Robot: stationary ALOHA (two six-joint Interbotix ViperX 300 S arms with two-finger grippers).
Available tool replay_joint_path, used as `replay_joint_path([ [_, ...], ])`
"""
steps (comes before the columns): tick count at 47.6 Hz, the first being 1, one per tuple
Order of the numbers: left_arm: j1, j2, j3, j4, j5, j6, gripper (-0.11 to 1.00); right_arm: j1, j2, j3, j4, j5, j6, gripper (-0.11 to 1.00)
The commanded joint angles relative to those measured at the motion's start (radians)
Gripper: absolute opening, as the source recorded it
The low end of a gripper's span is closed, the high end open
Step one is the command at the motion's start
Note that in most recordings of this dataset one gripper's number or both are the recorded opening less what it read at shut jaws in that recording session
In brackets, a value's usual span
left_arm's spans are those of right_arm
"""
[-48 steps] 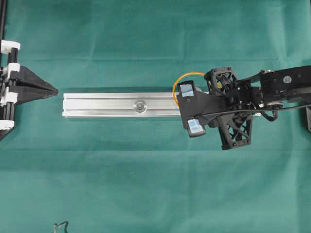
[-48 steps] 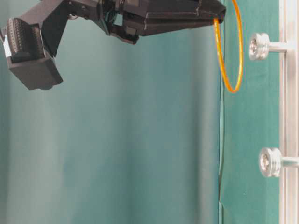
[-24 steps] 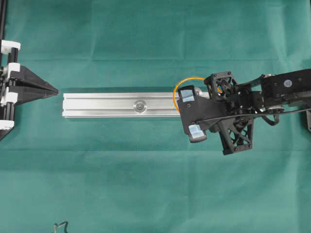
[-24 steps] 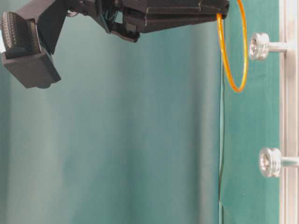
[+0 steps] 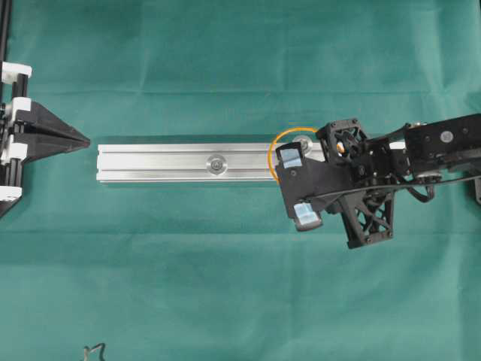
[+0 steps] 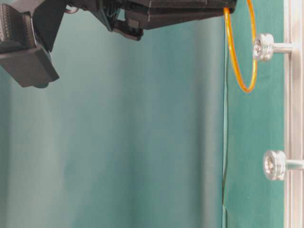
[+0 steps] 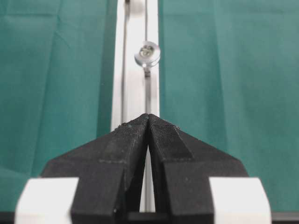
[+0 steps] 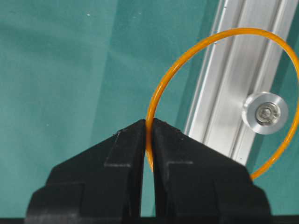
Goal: Hook the rubber onto the shaft.
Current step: 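Move the held band over the right silver knob post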
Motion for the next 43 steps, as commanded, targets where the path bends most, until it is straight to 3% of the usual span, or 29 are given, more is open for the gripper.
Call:
replay_joint_path([
  [1,-0.003,0.008,-0.028,0.003,-0.006,-0.002,0.00,0.008,-0.008,-0.011,0.008,-0.006,0.002,0.07],
  [43,-0.002,0.008,-0.028,0.002,-0.006,-0.002,0.00,0.092,-0.005,-0.011,0.020,-0.020,0.005,0.07],
])
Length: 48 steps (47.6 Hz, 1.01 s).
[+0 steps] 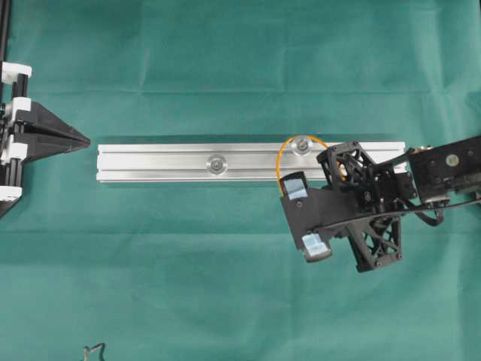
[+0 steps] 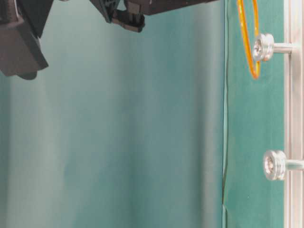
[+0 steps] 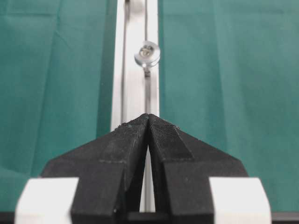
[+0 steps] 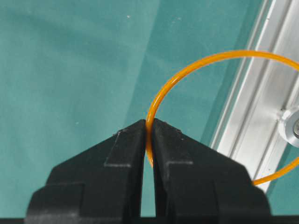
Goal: Hook the rubber onto the shaft.
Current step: 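Move the held band over the right silver knob post, then lower the band around the right knob and swing the gripper left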
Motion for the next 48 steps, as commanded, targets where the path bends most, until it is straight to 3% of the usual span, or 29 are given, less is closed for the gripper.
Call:
replay_joint_path([
  [1,0.000,0.009,-0.028,0.002,-0.006,0.000,0.00,0.015,-0.008,-0.009,0.008,-0.014,0.002,0.07],
  [24,0.000,0.009,-0.028,0.003,-0.006,0.000,0.00,0.018,-0.008,-0.011,0.017,-0.029,0.017,0.07],
  [48,0.000,0.008,-0.028,0.002,-0.006,0.000,0.00,0.017,0.038,-0.054,0.003,-0.104,0.296,0.07],
])
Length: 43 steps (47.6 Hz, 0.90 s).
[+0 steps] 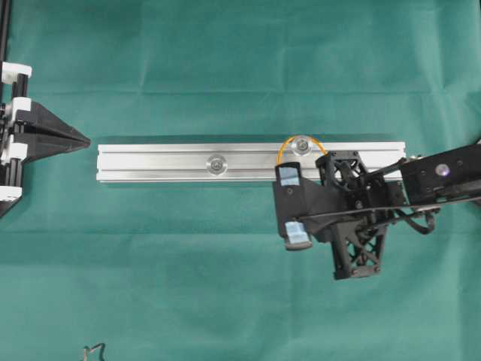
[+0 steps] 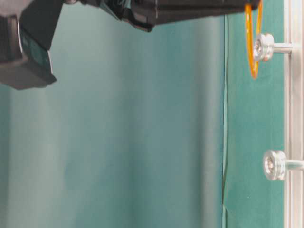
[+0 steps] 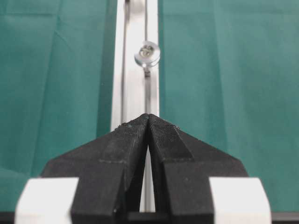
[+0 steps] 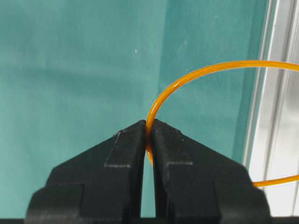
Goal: Hook the rubber onto the shaft.
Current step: 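Lower the band around the right knob and swing the gripper left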
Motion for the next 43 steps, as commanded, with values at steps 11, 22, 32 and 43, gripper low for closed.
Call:
replay_joint_path([
  [11,-0.002,0.008,-0.028,0.003,-0.006,0.000,0.00,0.002,0.014,-0.044,0.000,-0.014,0.193,0.07],
  [22,-0.002,0.008,-0.028,0.003,-0.006,0.000,0.00,-0.002,0.015,-0.044,0.000,-0.021,0.344,0.07],
  [32,-0.002,0.009,-0.026,0.003,-0.006,0.000,0.00,-0.002,0.017,-0.044,0.000,-0.023,0.472,0.07],
  [43,-0.003,0.008,-0.026,0.003,-0.005,0.000,0.00,-0.002,0.018,-0.046,0.000,-0.023,0.549,0.07],
])
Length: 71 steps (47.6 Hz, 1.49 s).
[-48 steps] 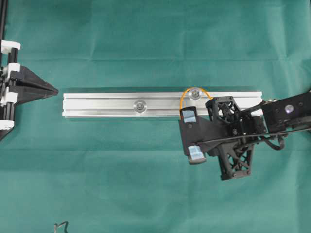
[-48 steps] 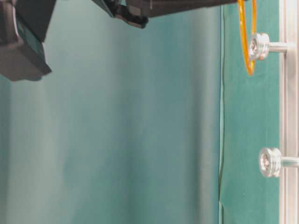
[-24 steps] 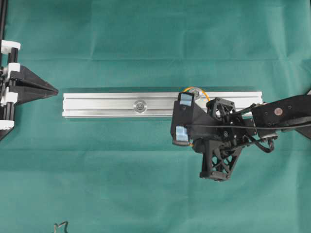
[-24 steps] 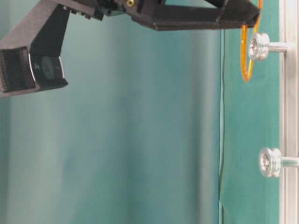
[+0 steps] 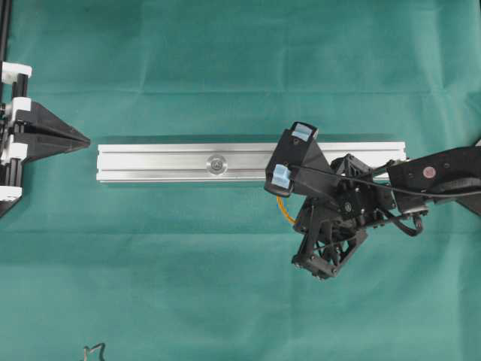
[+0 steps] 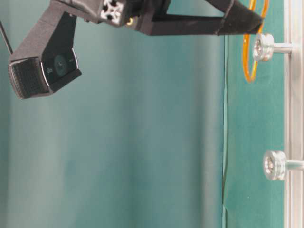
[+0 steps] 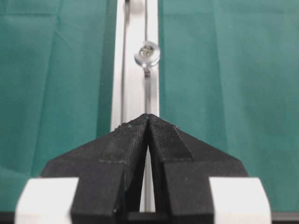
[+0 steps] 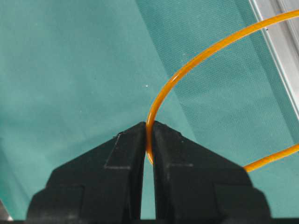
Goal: Hook the rubber onto the shaft.
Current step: 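Lower the band around the right knob and swing the gripper left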
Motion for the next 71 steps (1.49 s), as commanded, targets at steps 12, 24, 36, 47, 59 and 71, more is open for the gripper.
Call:
replay_joint_path([
  [12,-0.002,0.008,-0.028,0.002,-0.005,0.000,0.00,-0.005,0.002,-0.044,0.000,-0.006,0.012,0.07],
  [24,0.000,0.008,-0.028,0.003,-0.005,0.000,0.00,-0.071,0.037,-0.089,0.000,-0.044,0.012,0.07],
  [36,0.000,0.008,-0.028,0.002,-0.005,-0.002,0.00,-0.121,0.087,-0.141,-0.009,-0.080,0.009,0.07],
  [47,-0.002,0.008,-0.028,0.003,-0.005,-0.002,0.00,-0.137,0.123,-0.181,-0.031,-0.087,0.011,0.07],
  [59,0.000,0.009,-0.028,0.002,-0.005,-0.002,0.00,-0.163,0.152,-0.210,-0.035,-0.115,0.011,0.07],
  [71,0.000,0.008,-0.028,0.002,-0.005,-0.002,0.00,-0.186,0.170,-0.215,-0.035,-0.153,0.012,0.07],
])
